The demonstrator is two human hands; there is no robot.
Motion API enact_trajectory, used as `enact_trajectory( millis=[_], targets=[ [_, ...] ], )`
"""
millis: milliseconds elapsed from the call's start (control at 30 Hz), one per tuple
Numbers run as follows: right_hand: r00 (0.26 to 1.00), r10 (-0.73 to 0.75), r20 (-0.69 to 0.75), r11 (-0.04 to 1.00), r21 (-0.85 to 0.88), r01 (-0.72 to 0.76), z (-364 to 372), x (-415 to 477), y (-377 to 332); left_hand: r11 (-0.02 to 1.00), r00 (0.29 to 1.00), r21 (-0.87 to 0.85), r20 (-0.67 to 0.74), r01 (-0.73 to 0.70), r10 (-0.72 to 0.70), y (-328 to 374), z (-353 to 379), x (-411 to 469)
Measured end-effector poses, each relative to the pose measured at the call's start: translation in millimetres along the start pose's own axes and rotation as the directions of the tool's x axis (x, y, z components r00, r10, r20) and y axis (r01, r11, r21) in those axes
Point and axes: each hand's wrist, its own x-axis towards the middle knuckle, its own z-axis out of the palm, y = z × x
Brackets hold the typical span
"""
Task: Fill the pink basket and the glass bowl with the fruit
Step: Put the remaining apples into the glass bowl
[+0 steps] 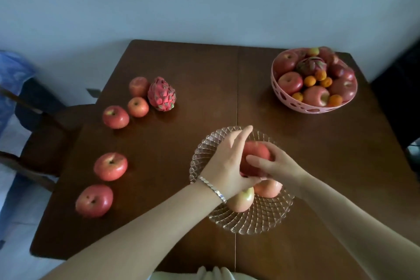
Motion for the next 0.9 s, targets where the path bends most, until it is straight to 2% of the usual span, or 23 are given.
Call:
enact_trajectory(
  millis=[67, 133, 200, 267, 333, 433, 533, 600, 667, 700, 767, 833, 900],
  targets=[
    [0.974, 0.113, -0.197, 0.988, 0.126, -0.089, -20, 4, 11, 1.0, 1.0, -0.004, 0.025, 0.011, -0.011, -7, 20, -1],
    [0.932, 0.21, -0.294, 0.964, 0.22, -0.148, -36, 10, 21, 0.981, 0.992, 0.189, 0.124, -0.039, 0.015, -11, 43, -5],
    [0.916, 0.237, -0.325, 0.96, 0.223, -0.169, -42, 16, 29, 0.91, 0.975, 0.403, 0.223, -0.096, 0.004, -10, 65, -6],
    [0.895, 0.202, -0.398, 0.979, 0.066, -0.192, -40, 23, 35, 0.851, 0.969, 0.518, 0.242, -0.08, -0.056, -8, 78, -3],
    [0.878, 0.134, -0.459, 0.967, -0.132, -0.217, -35, 27, 37, 0.842, 0.966, 0.54, 0.227, -0.018, -0.125, -7, 86, 1],
    [0.879, 0.096, -0.466, 0.952, -0.216, -0.218, -31, 33, 36, 0.838, 0.954, 0.543, 0.225, 0.046, -0.198, -5, 94, 1],
    [0.885, 0.084, -0.459, 0.954, -0.218, -0.204, -29, 35, 36, 0.861, 0.97, 0.504, 0.165, 0.072, -0.178, -9, 94, -7],
    [0.887, 0.072, -0.457, 0.949, -0.242, -0.202, -28, 35, 36, 0.875, 0.988, 0.473, 0.054, 0.1, -0.141, -17, 91, -10],
    [0.897, 0.078, -0.436, 0.937, -0.275, -0.215, -27, 36, 36, 0.898, 0.975, 0.382, -0.049, 0.219, -0.217, -24, 87, -15],
    [0.901, 0.095, -0.424, 0.933, -0.276, -0.228, -27, 37, 35, 0.902, 0.948, 0.296, -0.052, 0.316, -0.315, -26, 86, -16],
    [0.906, 0.129, -0.404, 0.932, -0.263, -0.25, -25, 40, 32, 0.847, 0.849, 0.105, 0.04, 0.521, -0.527, -30, 86, -18],
    [0.908, 0.15, -0.391, 0.931, -0.253, -0.262, -23, 42, 31, 0.802, 0.798, -0.001, 0.091, 0.598, -0.595, -34, 87, -17],
    [0.91, 0.16, -0.382, 0.93, -0.25, -0.269, -21, 44, 30, 0.812, 0.81, -0.052, 0.125, 0.582, -0.573, -37, 84, -16]
  ],
)
